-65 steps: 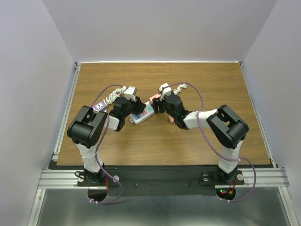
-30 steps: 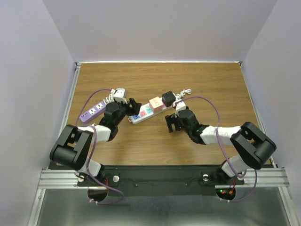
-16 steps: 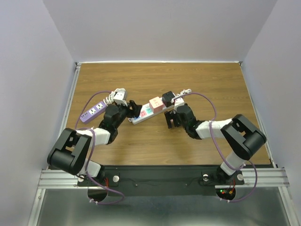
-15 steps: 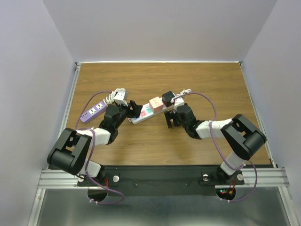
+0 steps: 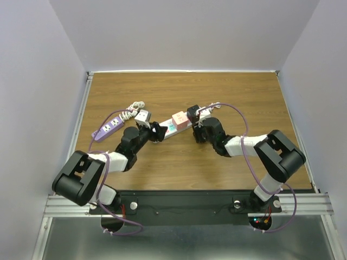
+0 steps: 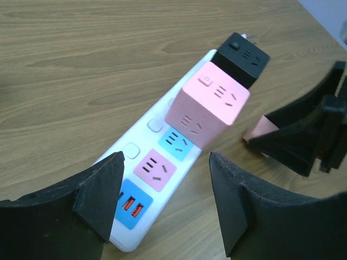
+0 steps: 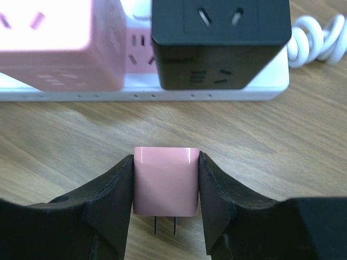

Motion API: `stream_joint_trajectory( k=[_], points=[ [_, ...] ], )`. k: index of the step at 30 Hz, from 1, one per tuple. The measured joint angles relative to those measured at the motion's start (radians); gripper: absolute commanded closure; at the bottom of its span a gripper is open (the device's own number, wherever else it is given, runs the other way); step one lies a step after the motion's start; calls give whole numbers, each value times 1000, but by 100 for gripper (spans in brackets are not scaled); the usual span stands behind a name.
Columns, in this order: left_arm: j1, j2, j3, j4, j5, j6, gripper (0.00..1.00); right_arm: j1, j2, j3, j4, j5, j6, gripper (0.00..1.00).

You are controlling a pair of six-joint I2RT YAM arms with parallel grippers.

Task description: Insert the plug

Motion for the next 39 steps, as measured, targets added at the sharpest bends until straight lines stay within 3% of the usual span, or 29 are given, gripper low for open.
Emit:
stream_joint_trajectory(
  k=[6,15,26,39],
  points=[
    [-104,-37,-35,58,10,43,26,-5,-84,10,26,-106,20,99],
    [-171,-25,-49,179,8,34,25,4,-156,-17,294,-297,137,99],
    [-197,117,-49,240,-2,-25,25,57,-156,-89,539,-342,253,99],
    [-290,106,-50,248,10,-59,25,69,-156,-105,659,-335,288,99]
  ],
)
